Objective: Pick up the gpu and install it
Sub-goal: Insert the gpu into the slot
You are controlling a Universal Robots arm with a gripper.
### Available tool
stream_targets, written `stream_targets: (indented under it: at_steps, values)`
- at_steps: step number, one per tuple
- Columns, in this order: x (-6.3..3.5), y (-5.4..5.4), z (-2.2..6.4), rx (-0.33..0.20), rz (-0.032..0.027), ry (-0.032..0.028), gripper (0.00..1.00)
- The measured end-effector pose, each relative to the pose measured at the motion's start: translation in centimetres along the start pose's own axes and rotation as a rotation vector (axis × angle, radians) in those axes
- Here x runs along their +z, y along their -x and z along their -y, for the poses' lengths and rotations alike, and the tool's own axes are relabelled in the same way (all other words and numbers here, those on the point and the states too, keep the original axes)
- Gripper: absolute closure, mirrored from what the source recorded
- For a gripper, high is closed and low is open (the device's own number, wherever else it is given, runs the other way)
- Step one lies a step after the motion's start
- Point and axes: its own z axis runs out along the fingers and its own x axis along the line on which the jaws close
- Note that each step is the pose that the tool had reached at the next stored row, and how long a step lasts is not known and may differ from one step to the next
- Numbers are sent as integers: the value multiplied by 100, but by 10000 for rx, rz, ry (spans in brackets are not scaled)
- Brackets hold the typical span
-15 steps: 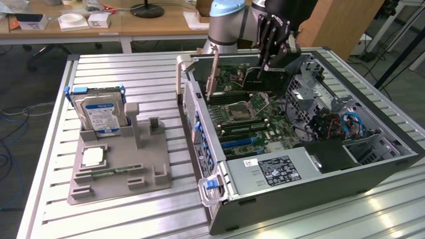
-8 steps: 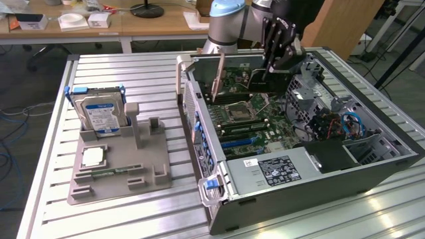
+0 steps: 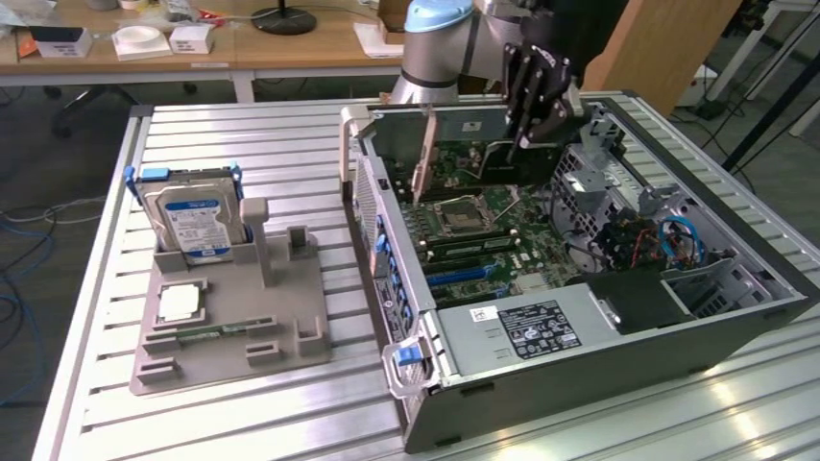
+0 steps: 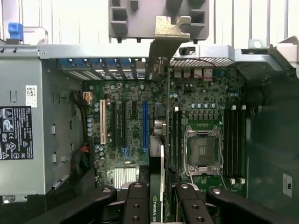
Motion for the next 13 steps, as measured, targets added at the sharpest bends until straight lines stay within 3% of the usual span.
stream_targets:
  at_steps: [6,13]
  values:
    - [102,-2,3,-474,-13,1,74]
    - [138,0,21,-748,-22,7,74]
